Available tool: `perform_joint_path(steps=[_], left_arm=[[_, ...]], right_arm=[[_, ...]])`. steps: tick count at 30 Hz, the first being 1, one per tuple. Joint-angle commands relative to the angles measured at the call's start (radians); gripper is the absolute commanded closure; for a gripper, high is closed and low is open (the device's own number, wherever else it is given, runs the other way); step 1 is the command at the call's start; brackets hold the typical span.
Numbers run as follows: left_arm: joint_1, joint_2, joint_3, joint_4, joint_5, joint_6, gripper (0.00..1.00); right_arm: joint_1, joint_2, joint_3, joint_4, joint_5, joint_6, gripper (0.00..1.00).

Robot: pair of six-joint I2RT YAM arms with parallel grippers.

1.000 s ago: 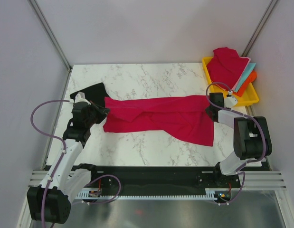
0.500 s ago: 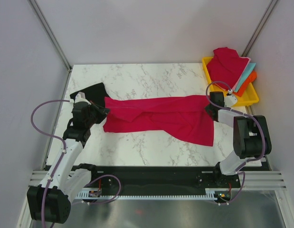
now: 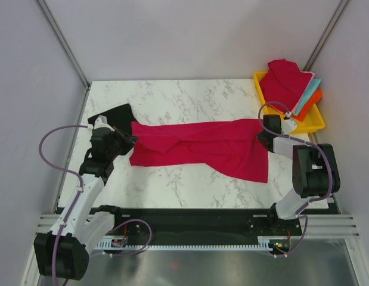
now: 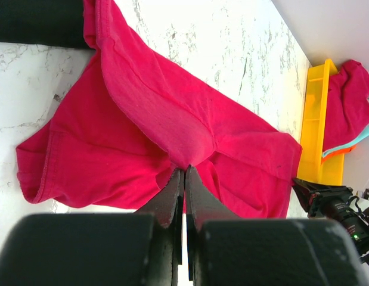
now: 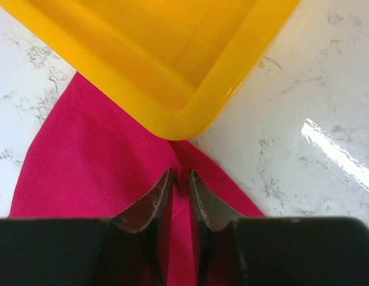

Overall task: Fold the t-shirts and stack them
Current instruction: Flatten the tshirt out

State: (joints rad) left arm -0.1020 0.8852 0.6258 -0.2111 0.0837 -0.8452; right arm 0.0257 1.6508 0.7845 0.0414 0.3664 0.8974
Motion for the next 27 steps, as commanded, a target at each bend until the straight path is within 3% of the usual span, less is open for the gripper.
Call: perform_joint_path(steps=[1,7,14,22,27], left_arm=[[0.004,-0.002,0.005,0.021,0.004,0.02,0.98],[0.005,-0.002,0.005,0.019,0.002,0.021,0.98],[0.004,-0.005,0.005,0.018,-0.012,0.009,0.98],[0.007,0.027,0.069,-0.025,-0.047,-0.058,0.98],[0.008,0.107,0.386,-0.197,-0.018,-0.083,0.98]], right_arm=[[-0.004,-0.014,0.021,0.028,0.002,-0.002,0.77],[-0.004,-0.062,0.013,0.02,0.016,-0.015,1.0],[-0.004,-0.149,0.009,0.006,-0.017,-0.046,1.0],[-0.006,-0.345,0.041,-0.011,-0.188,-0.124,1.0],[-0.007,-0.515,0.22,-0.168,-0.276,-0.19,1.0]])
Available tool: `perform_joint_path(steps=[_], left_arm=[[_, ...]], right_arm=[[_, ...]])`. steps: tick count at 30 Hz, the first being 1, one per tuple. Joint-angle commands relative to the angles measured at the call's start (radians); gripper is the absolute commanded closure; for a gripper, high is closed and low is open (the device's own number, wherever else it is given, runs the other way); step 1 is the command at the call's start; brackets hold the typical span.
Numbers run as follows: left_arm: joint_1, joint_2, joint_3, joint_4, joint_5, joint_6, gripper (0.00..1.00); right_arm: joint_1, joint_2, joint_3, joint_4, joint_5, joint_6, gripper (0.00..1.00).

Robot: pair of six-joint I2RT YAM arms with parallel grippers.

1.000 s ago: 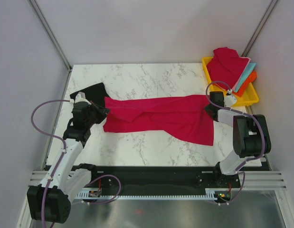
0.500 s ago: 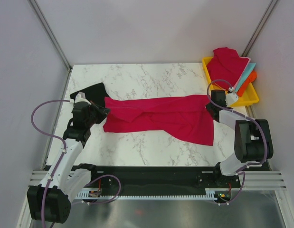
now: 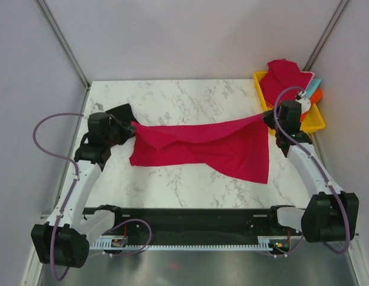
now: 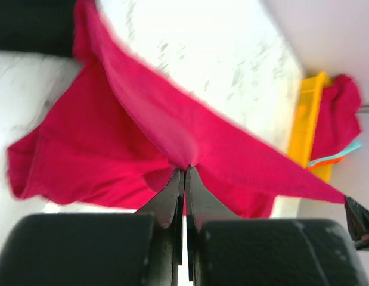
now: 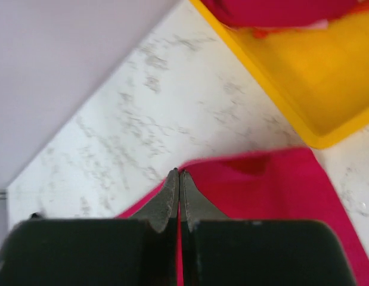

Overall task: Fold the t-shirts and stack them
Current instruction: Flatten the tshirt out

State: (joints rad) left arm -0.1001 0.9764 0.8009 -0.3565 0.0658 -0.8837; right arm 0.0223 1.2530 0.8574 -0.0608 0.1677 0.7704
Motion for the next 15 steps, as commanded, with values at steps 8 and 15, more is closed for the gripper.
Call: perform_joint_path(steps=[8,15], left_arm=[[0.007,-0.074,0.675,-0.356,0.038,0.06,0.98],[0.007,-0.269,0.879,-0.528,0.017,0.043,0.98]], right_arm=[[-0.007,-0.479,0.418,-0.358,-0.106,-0.114,1.0],[-0.007,-0.714,0.666,-0.572,0.033,-0.134,1.0]])
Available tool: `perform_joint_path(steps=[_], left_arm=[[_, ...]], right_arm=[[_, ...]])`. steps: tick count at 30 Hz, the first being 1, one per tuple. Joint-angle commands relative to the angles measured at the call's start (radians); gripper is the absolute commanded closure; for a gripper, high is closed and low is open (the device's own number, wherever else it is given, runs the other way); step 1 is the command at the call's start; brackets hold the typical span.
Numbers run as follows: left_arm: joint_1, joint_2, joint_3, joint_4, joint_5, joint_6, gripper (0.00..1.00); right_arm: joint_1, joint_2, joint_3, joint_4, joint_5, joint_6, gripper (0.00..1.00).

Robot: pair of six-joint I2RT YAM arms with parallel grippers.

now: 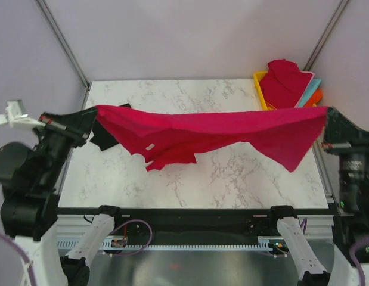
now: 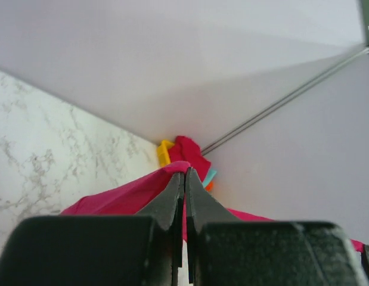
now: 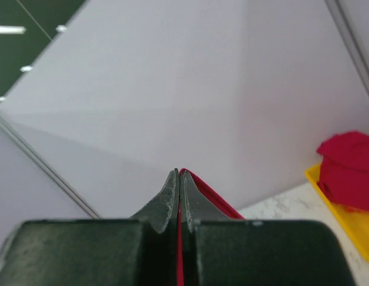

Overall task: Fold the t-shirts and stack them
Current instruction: Flatten the tshirt out

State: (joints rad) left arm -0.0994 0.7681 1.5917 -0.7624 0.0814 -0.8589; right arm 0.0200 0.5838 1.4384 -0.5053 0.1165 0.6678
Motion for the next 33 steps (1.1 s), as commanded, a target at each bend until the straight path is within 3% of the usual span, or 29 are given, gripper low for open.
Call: perform_joint_path(steps=[1,8,11,15,17,20,23,27,28,31,33], left_arm=[[0.006,-0.072,0.143,-0.135,-0.005,0.012,0.98],[0.006,0.025,0.462,-0.253,-0.013,-0.011,0.98],[0.004,0.112,0.553,-0.261,0.012,-0.022,0.98],[0.004,0.22,0.509,-0.224,0.046,-0.043,0.98],[0.004,0.284,0.403,-0.172,0.073,-0.049,0.98],[0.006,0.344,0.228,-0.053,0.048,-0.06,0.98],[0.007,0.423,0.189,0.018,0.031,-0.072,0.98],[0.013,0.644,0.477,0.018,0.101,-0.039,0.98],[0.015,0.737,0.645,0.023,0.121,-0.032,0.98],[0.024,0.874,0.949,0.058,0.172,-0.009,0.98],[0.036,0.89,0.987,0.153,0.24,-0.032,0.98]], right_arm=[[-0.005,-0.056,0.117,-0.142,0.097,-0.039,1.0],[-0.003,-0.009,0.413,-0.26,0.184,-0.088,1.0],[-0.002,0.022,0.43,-0.282,0.189,-0.068,1.0],[0.001,0.076,0.321,-0.271,0.195,-0.028,1.0],[0.001,0.112,0.179,-0.236,0.183,-0.008,1.0],[0.001,0.157,-0.04,-0.098,0.144,0.041,1.0],[0.001,0.274,-0.146,0.059,0.039,0.099,1.0],[0.001,0.474,-0.008,0.137,-0.08,0.141,1.0],[0.001,0.508,0.044,0.137,-0.093,0.135,1.0],[-0.015,0.646,0.3,0.09,-0.175,0.128,1.0],[-0.103,0.737,0.439,0.093,-0.305,0.186,1.0]])
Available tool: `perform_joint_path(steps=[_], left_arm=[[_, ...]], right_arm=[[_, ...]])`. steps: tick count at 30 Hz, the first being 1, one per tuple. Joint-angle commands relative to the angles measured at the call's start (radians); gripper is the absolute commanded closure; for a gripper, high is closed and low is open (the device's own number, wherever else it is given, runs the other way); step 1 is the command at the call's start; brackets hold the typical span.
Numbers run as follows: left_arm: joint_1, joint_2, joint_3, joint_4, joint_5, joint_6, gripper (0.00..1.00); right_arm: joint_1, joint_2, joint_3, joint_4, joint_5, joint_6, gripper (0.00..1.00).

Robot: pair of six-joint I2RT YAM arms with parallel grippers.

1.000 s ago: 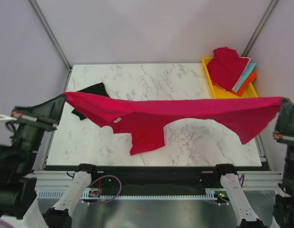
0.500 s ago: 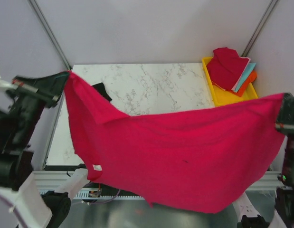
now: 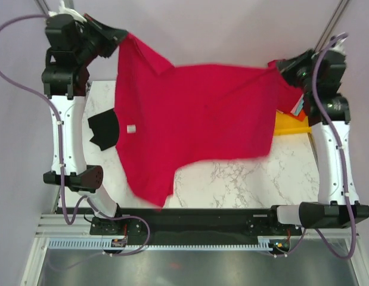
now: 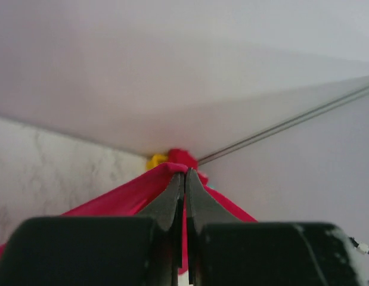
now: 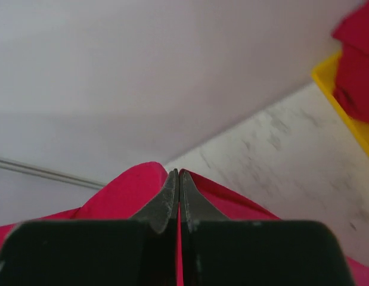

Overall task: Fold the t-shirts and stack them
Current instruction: Flatten the tshirt out

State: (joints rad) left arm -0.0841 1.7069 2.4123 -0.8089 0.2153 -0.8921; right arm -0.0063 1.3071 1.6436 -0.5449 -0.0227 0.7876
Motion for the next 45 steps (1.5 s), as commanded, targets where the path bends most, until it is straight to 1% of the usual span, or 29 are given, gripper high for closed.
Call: perform_joint_path(steps=[1,2,3,4,7,8,9,10,11,12,14,15,16,17,18,20,24,25,26,27,29,30,32,33,34,36,38,43,45], left_arm=[[0.026,-0.065,0.147,0.273,0.113,-0.001,0.98],[0.026,-0.078,0.127,0.31,0.114,0.005,0.98],[0.026,-0.09,0.098,0.336,0.107,0.024,0.98],[0.026,-0.107,0.023,0.362,0.102,0.033,0.98],[0.026,-0.09,-0.095,0.389,0.073,0.074,0.98],[0.026,-0.072,-0.131,0.407,0.078,0.081,0.98],[0.026,-0.066,-0.174,0.436,0.09,0.088,0.98],[0.026,-0.059,-0.27,0.468,0.107,0.087,0.98],[0.026,-0.055,-0.318,0.502,0.142,0.088,0.98],[0.026,-0.044,-0.359,0.549,0.156,0.099,0.98],[0.024,-0.043,-0.474,0.57,0.156,0.113,0.98],[0.024,-0.055,-0.517,0.585,0.148,0.128,0.98],[0.024,-0.067,-0.612,0.597,0.139,0.134,0.98],[0.024,-0.084,-0.665,0.605,0.104,0.133,0.98],[0.024,-0.123,-0.767,0.62,0.081,0.125,0.98],[0.024,-0.16,-0.858,0.64,0.049,0.117,0.98],[0.024,-0.24,-1.039,0.643,0.042,0.107,0.98],[0.024,-0.288,-1.12,0.643,0.044,0.101,0.98],[0.023,-0.312,-1.163,0.642,0.05,0.094,0.98],[0.024,-0.343,-1.252,0.643,0.05,0.084,0.98],[0.024,-0.429,-1.341,0.646,0.041,0.055,0.98],[0.024,-0.456,-1.417,0.646,0.039,0.051,0.98],[0.024,-0.537,-1.487,0.636,0.032,0.051,0.98],[0.024,-0.562,-1.55,0.628,0.026,0.054,0.98],[0.024,-0.59,-1.576,0.619,0.019,0.056,0.98],[0.024,-0.665,-1.654,0.59,0.013,0.065,0.98],[0.024,-0.737,-1.72,0.558,0.01,0.064,0.98],[0.024,-0.861,-1.805,0.47,-0.023,0.065,0.98],[0.024,-0.894,-1.823,0.435,-0.04,0.065,0.98]], right_arm=[[-0.09,0.038,0.261,0.141,-0.198,0.09,1.0],[-0.115,0.069,0.272,0.161,-0.26,0.14,1.0],[-0.119,0.081,0.259,0.222,-0.281,0.162,1.0],[-0.121,0.092,0.243,0.252,-0.296,0.179,1.0],[-0.123,0.164,0.13,0.362,-0.35,0.235,1.0],[-0.13,0.213,0.06,0.397,-0.376,0.251,1.0],[-0.132,0.236,0.021,0.484,-0.423,0.275,1.0],[-0.135,0.273,-0.017,0.525,-0.431,0.283,1.0],[-0.136,0.285,-0.097,0.545,-0.433,0.288,1.0],[-0.139,0.297,-0.137,0.615,-0.431,0.288,1.0],[-0.149,0.32,-0.244,0.658,-0.421,0.28,1.0],[-0.153,0.33,-0.275,0.677,-0.418,0.271,1.0],[-0.158,0.331,-0.306,0.689,-0.418,0.259,1.0],[-0.172,0.331,-0.371,0.701,-0.419,0.253,1.0],[-0.179,0.327,-0.405,0.723,-0.419,0.246,1.0],[-0.192,0.311,-0.499,0.737,-0.407,0.23,1.0],[-0.202,0.267,-0.648,0.732,-0.387,0.197,1.0],[-0.201,0.255,-0.677,0.732,-0.381,0.187,1.0],[-0.201,0.233,-0.732,0.728,-0.372,0.159,1.0],[-0.202,0.219,-0.758,0.72,-0.361,0.147,1.0],[-0.202,0.17,-0.829,0.682,-0.342,0.095,1.0],[-0.204,0.15,-0.852,0.666,-0.323,0.078,1.0],[-0.213,0.069,-0.928,0.636,-0.304,0.052,1.0],[-0.218,0.038,-0.953,0.625,-0.29,0.023,1.0],[-0.224,-0.023,-0.975,0.608,-0.28,0.01,1.0],[-0.231,-0.084,-1.016,0.547,-0.255,-0.022,1.0],[-0.239,-0.172,-1.047,0.458,-0.223,-0.056,1.0],[-0.251,-0.354,-1.082,0.303,-0.113,-0.1,1.0],[-0.25,-0.397,-1.091,0.241,-0.083,-0.111,1.0]])
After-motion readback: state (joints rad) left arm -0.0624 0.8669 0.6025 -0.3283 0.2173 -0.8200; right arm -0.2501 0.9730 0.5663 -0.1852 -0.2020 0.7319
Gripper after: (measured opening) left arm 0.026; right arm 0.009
